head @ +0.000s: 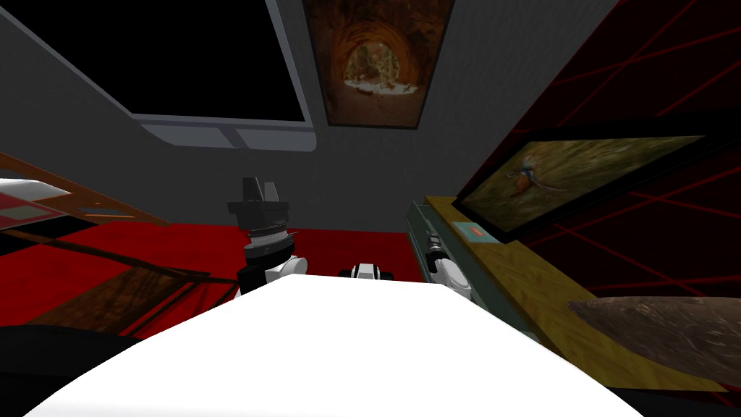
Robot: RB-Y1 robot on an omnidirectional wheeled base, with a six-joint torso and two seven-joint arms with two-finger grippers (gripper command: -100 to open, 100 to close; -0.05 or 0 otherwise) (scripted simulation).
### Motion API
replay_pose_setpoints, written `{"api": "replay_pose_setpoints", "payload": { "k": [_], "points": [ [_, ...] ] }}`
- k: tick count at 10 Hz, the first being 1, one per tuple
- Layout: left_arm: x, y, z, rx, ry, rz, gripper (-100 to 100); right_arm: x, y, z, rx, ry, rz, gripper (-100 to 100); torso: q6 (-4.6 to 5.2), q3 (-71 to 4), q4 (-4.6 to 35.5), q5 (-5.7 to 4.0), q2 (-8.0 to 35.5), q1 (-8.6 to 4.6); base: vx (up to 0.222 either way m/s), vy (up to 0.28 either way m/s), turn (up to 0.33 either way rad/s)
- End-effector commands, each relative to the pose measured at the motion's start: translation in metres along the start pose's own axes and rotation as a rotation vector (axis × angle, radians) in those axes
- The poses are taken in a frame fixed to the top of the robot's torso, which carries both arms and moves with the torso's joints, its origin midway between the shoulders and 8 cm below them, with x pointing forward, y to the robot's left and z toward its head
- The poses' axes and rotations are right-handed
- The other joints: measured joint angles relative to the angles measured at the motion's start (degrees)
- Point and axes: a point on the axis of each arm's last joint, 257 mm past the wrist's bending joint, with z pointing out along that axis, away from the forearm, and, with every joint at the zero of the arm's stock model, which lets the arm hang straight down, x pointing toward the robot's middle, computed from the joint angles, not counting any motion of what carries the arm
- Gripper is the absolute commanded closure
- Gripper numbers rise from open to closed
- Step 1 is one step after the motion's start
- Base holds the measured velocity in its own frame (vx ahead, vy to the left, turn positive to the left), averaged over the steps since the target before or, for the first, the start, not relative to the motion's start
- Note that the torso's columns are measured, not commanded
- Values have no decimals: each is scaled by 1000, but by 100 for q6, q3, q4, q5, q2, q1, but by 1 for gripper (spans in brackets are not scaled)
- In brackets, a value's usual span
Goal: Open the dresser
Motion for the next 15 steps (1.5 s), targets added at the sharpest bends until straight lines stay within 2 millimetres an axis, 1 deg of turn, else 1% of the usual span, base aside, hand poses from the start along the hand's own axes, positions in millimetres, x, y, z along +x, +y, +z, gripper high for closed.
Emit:
{"api": "replay_pose_setpoints", "payload": {
  "k": [1,3,4,7,8,9,11,13,14,15],
  "points": [
    [0,0,0,0,0,0,0,-2,-15,5,18,-2,-8,100,7,0,2,4,2,0,0,0,0],
    [0,0,0,0,0,0,0,-3,-13,5,10,-6,33,100,8,0,1,2,2,-2,0,0,0],
    [0,0,0,0,0,0,0,-8,-7,7,-18,3,6,100,8,1,1,2,4,-1,-20,12,-9],
    [0,0,0,0,0,0,0,-11,-2,7,-39,-7,32,100,15,3,1,2,8,-2,-13,10,7],
    [0,0,0,0,0,0,0,-17,5,8,-70,-5,4,100,16,3,1,2,8,-5,-17,8,-11],
    [0,0,0,0,0,0,0,-5,10,4,-78,5,23,-100,13,5,-6,-6,10,-5,-23,3,59],
    [0,0,0,0,0,0,0,8,2,7,-80,24,32,-100,33,-5,-50,-52,-12,-54,-40,3,92],
    [0,0,0,0,0,0,0,20,-5,9,-83,41,38,-100,36,-14,-59,-61,-27,-69,-48,6,87],
    [0,0,0,0,0,0,0,20,-5,9,-84,40,41,-100,38,-13,-57,-57,-26,-67,-36,-3,24],
    [0,0,0,0,0,0,0,25,-8,10,-87,47,45,-100,39,-14,-58,-58,-27,-65,-29,-2,46]
  ]
}}
